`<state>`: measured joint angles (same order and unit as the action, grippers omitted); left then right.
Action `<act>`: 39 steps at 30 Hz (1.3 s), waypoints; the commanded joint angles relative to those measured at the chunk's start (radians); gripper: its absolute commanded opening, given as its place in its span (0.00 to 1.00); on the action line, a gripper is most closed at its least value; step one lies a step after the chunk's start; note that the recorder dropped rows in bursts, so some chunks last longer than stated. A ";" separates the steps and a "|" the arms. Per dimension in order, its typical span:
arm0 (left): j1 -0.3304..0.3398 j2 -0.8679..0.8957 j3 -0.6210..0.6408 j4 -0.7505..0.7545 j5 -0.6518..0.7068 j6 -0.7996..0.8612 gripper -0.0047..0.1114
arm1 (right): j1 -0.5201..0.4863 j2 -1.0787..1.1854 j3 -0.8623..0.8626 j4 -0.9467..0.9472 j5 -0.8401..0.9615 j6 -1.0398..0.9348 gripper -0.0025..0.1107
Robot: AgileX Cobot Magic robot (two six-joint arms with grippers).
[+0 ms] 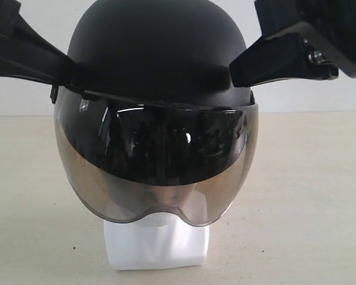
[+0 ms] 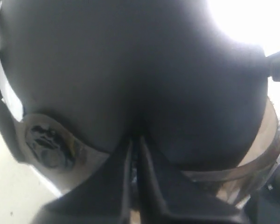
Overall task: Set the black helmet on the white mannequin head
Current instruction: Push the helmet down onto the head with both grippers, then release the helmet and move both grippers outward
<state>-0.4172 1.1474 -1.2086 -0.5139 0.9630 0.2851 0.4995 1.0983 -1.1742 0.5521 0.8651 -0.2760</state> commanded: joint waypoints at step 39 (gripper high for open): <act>0.001 0.016 0.074 0.015 0.053 0.000 0.08 | -0.001 -0.007 0.094 -0.008 0.084 0.000 0.02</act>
<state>-0.4134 1.1345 -1.1540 -0.5089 1.0071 0.2892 0.4995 1.0906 -1.0845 0.5541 0.9445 -0.2669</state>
